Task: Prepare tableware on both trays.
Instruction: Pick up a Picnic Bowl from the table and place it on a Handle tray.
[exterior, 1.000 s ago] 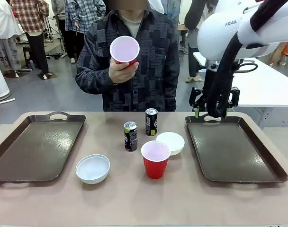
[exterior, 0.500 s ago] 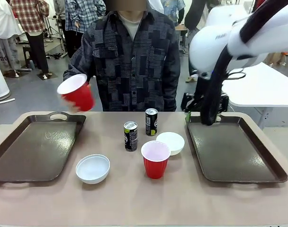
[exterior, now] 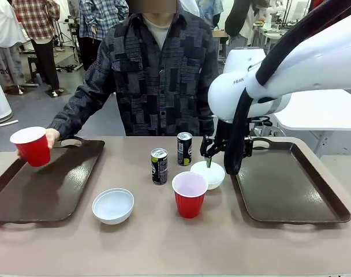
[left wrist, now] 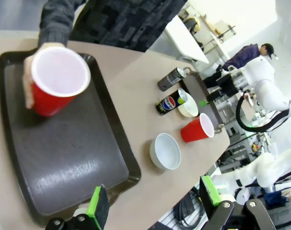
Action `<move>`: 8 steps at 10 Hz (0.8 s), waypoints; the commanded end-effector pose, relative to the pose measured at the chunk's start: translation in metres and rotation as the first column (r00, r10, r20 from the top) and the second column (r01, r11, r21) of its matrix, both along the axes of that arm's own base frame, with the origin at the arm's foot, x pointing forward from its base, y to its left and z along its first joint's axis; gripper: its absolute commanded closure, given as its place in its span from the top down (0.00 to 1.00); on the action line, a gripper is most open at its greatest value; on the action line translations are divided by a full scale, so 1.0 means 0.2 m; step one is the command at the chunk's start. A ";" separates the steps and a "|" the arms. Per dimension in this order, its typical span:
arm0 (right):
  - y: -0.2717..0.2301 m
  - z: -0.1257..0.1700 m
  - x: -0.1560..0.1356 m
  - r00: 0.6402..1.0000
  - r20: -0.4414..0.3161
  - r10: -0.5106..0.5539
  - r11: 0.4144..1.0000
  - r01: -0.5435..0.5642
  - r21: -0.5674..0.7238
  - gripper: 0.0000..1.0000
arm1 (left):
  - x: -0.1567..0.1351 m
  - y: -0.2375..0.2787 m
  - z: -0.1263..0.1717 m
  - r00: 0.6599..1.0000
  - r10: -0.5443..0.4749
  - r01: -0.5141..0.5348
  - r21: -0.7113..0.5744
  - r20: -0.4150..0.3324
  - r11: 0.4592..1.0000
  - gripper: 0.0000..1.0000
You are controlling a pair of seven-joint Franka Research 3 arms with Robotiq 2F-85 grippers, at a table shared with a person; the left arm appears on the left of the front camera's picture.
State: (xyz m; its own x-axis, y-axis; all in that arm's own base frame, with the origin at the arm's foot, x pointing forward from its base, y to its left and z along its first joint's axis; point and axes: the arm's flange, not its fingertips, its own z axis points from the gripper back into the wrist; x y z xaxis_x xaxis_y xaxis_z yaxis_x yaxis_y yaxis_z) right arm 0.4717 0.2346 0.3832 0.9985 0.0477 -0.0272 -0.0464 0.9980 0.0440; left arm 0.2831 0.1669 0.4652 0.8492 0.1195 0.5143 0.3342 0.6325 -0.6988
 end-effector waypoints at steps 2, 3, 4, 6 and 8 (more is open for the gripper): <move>0.01 -0.10 -0.01 0.998 -0.042 0.042 0.998 -0.040 0.053 1.00 | 0.00 0.01 0.00 1.000 -0.001 0.001 -0.013 0.016 1.000 1.00; 0.02 -0.13 -0.01 0.996 -0.055 0.065 0.995 -0.060 0.081 1.00 | 0.00 0.01 0.00 1.000 -0.001 0.001 -0.013 0.016 1.000 1.00; 0.02 -0.14 -0.01 0.993 -0.073 0.089 0.991 -0.080 0.109 1.00 | 0.00 0.01 0.00 1.000 -0.001 0.001 -0.013 0.016 1.000 1.00; 0.00 -0.18 0.00 0.991 -0.086 0.106 0.987 -0.094 0.132 0.85 | 0.00 0.01 0.00 1.000 -0.001 0.001 -0.013 0.016 1.000 1.00; -0.01 -0.22 0.02 0.992 -0.088 0.088 0.989 -0.076 0.124 0.65 | 0.00 0.01 0.00 1.000 -0.001 0.001 -0.013 0.016 1.000 1.00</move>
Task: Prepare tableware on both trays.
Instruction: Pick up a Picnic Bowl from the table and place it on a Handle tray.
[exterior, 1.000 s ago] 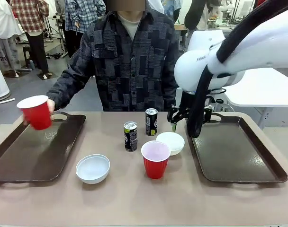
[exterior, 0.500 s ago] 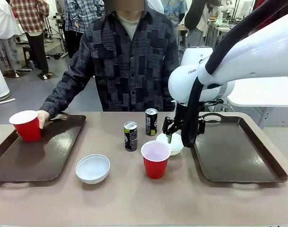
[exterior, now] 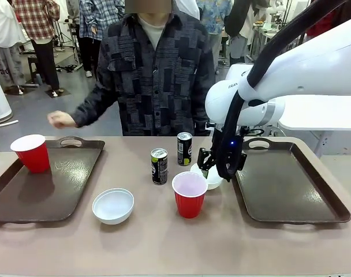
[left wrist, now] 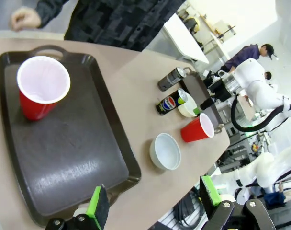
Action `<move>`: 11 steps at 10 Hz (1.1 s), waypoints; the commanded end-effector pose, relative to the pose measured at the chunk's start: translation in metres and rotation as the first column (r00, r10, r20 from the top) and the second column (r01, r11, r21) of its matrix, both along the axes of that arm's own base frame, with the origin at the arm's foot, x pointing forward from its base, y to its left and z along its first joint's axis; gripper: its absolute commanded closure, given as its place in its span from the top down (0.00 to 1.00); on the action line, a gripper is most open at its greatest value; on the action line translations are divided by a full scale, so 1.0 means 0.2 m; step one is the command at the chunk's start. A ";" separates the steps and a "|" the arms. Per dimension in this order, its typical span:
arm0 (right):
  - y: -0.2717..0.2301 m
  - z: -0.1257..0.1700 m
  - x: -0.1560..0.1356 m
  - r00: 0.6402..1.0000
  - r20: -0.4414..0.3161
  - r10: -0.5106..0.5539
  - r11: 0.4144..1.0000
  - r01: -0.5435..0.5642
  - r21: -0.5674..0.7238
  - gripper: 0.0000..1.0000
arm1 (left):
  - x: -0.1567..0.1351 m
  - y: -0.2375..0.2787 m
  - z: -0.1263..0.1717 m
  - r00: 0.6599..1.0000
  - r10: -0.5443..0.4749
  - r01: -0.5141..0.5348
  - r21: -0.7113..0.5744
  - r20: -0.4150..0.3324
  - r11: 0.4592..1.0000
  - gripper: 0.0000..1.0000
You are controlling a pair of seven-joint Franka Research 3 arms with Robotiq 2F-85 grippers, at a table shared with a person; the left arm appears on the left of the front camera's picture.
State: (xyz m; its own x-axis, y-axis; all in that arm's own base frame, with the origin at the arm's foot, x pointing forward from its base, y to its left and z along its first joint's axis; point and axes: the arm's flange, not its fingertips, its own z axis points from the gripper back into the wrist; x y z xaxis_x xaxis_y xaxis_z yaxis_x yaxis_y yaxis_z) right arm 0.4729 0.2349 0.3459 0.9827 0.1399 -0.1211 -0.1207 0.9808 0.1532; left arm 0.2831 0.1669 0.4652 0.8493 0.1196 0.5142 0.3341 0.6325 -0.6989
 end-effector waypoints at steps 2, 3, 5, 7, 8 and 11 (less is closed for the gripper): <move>-0.03 -0.05 0.03 1.000 0.008 -0.017 1.000 0.017 0.010 0.45 | 0.00 0.01 0.00 1.000 -0.001 0.001 -0.013 0.016 1.000 1.00; -0.03 -0.05 0.03 1.000 0.010 -0.019 1.000 0.019 0.008 0.38 | 0.00 0.01 0.00 1.000 -0.001 0.001 -0.013 0.016 1.000 1.00; -0.03 -0.06 0.03 1.000 0.012 -0.023 1.000 0.023 -0.002 0.18 | 0.00 0.01 0.00 1.000 -0.001 0.001 -0.013 0.016 1.000 1.00; -0.03 -0.06 0.03 1.000 0.011 -0.029 1.000 0.029 -0.012 0.00 | 0.00 0.01 0.00 1.000 -0.001 0.001 -0.013 0.016 1.000 1.00; -0.04 -0.06 0.03 0.999 0.014 -0.033 0.999 0.033 -0.019 0.00 | 0.00 0.01 0.00 1.000 -0.001 0.001 -0.013 0.016 1.000 1.00; -0.08 0.06 0.02 0.989 0.026 -0.147 0.989 0.148 -0.024 0.00 | 0.00 0.01 0.00 1.000 -0.001 0.001 -0.013 0.016 1.000 1.00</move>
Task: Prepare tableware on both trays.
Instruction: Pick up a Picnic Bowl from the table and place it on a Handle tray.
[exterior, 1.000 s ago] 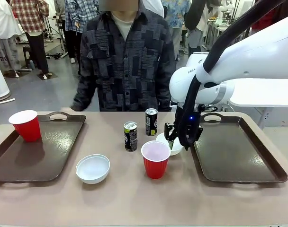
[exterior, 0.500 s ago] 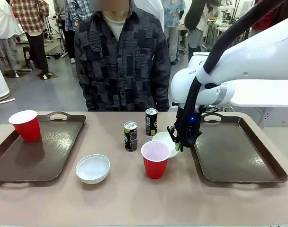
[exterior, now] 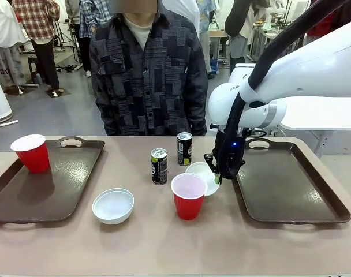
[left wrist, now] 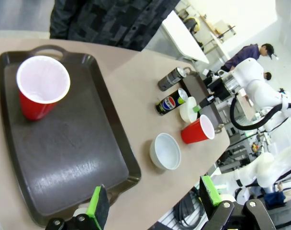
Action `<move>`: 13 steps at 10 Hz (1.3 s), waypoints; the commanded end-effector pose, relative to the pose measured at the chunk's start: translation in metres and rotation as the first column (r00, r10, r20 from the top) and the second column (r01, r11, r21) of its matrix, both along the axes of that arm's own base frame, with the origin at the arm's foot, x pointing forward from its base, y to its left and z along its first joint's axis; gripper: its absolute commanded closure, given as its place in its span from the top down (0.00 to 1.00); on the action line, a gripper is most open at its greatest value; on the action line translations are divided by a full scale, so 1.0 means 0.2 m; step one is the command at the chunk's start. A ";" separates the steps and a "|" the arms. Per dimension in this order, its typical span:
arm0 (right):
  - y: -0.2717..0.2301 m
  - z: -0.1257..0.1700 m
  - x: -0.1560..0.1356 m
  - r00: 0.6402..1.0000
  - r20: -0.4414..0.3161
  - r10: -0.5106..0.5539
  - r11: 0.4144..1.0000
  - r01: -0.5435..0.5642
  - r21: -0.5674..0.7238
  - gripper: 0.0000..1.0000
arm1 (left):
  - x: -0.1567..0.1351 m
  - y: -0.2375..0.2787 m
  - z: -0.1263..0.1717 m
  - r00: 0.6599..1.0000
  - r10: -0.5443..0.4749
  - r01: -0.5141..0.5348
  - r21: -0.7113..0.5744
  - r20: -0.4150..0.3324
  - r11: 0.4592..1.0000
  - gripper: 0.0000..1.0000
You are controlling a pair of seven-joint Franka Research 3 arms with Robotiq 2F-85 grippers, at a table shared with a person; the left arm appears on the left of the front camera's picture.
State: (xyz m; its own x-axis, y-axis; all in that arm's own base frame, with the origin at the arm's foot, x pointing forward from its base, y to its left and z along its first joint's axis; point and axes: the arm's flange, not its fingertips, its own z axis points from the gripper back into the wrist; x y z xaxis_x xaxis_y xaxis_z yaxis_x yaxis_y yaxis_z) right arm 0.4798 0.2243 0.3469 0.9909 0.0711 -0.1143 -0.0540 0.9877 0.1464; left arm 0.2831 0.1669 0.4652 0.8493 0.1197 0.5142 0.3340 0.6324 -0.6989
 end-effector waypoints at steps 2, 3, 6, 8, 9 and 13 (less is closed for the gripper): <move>-0.06 0.18 -0.03 0.990 0.024 -0.135 0.991 0.136 -0.019 0.00 | 0.00 0.01 0.00 1.000 -0.001 0.001 -0.013 0.016 1.000 1.00; -0.10 0.29 -0.03 0.982 0.030 -0.188 0.982 0.188 -0.033 0.00 | 0.00 0.01 0.00 1.000 -0.001 0.001 -0.013 0.016 1.000 1.00; -0.24 0.60 -0.12 0.969 -0.023 -0.247 0.962 0.242 -0.129 0.00 | 0.00 0.01 0.00 1.000 -0.001 0.001 -0.013 0.016 1.000 1.00; -0.30 0.71 -0.23 0.963 -0.086 -0.257 0.956 0.241 -0.165 0.00 | 0.00 0.01 0.00 1.000 -0.001 0.001 -0.013 0.016 1.000 1.00; -0.33 0.73 -0.25 0.950 -0.115 -0.292 0.941 0.263 -0.211 0.00 | 0.00 0.01 0.00 1.000 -0.001 0.001 -0.013 0.016 1.000 1.00; -0.31 0.68 -0.21 0.969 -0.055 -0.241 0.963 0.232 -0.134 0.00 | 0.00 0.01 0.00 1.000 -0.001 0.001 -0.013 0.016 1.000 1.00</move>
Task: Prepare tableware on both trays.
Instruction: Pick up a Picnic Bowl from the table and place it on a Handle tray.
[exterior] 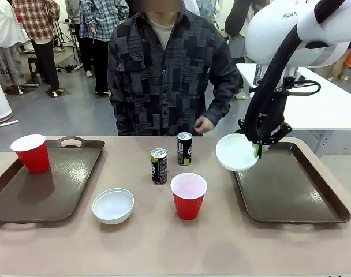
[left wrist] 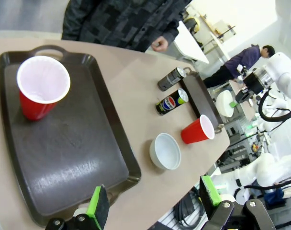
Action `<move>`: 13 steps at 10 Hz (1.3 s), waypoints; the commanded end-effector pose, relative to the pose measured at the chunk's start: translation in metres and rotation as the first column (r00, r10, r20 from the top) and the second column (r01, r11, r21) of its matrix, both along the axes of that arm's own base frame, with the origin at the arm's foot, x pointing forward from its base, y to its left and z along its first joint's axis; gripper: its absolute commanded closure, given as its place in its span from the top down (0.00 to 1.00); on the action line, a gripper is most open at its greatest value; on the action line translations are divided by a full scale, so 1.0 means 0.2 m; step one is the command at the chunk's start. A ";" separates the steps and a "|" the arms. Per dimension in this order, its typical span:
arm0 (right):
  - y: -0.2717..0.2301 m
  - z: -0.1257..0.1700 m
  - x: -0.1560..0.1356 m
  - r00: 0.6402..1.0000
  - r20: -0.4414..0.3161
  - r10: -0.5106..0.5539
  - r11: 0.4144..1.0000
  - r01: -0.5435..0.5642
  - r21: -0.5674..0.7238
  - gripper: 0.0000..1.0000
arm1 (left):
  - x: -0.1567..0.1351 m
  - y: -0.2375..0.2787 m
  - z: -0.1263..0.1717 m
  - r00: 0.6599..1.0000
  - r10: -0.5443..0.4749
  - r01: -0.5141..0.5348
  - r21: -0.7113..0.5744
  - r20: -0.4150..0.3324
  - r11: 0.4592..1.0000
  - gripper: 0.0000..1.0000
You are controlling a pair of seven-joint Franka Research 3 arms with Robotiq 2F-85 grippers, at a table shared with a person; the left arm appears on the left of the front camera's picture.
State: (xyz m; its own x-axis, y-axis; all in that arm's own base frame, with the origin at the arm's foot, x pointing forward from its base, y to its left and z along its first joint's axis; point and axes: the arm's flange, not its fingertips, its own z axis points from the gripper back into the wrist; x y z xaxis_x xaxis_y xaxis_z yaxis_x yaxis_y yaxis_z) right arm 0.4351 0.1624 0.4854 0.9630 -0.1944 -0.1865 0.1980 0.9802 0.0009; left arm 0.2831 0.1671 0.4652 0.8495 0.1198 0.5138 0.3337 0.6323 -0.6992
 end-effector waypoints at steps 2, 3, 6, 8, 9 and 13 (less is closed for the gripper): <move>-0.09 -0.03 0.00 0.997 -0.058 0.048 0.999 -0.047 0.011 0.04 | 0.00 0.00 0.00 1.000 -0.001 0.001 -0.013 0.016 1.000 1.00; -0.20 -0.04 0.00 0.994 -0.066 0.082 0.996 -0.079 0.044 0.04 | 0.00 0.00 0.00 1.000 -0.001 0.001 -0.013 0.016 1.000 1.00; -0.63 -0.10 -0.03 0.989 -0.118 0.089 0.990 -0.074 0.124 0.04 | 0.00 0.00 0.00 1.000 -0.001 0.001 -0.013 0.016 1.000 1.00; -0.93 -0.14 -0.04 0.992 -0.118 0.048 0.989 -0.031 0.142 0.04 | 0.00 0.00 0.00 1.000 -0.001 0.001 -0.013 0.016 1.000 1.00; -0.99 -0.16 -0.03 0.992 -0.125 0.026 0.991 -0.009 0.136 0.04 | 0.00 0.00 0.00 1.000 -0.001 0.001 -0.013 0.016 1.000 1.00; -0.96 -0.15 -0.03 0.992 -0.119 0.042 0.990 -0.025 0.139 0.04 | 0.00 0.00 0.00 1.000 -0.001 0.001 -0.013 0.016 1.000 1.00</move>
State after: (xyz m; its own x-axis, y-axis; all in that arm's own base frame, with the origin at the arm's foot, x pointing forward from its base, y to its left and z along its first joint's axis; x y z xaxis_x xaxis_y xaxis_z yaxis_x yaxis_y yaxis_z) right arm 0.4306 -0.0175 0.4565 0.9400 -0.1074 -0.3239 0.1494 0.9829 0.1075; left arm 0.2832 0.1670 0.4654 0.8496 0.1192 0.5137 0.3339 0.6325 -0.6989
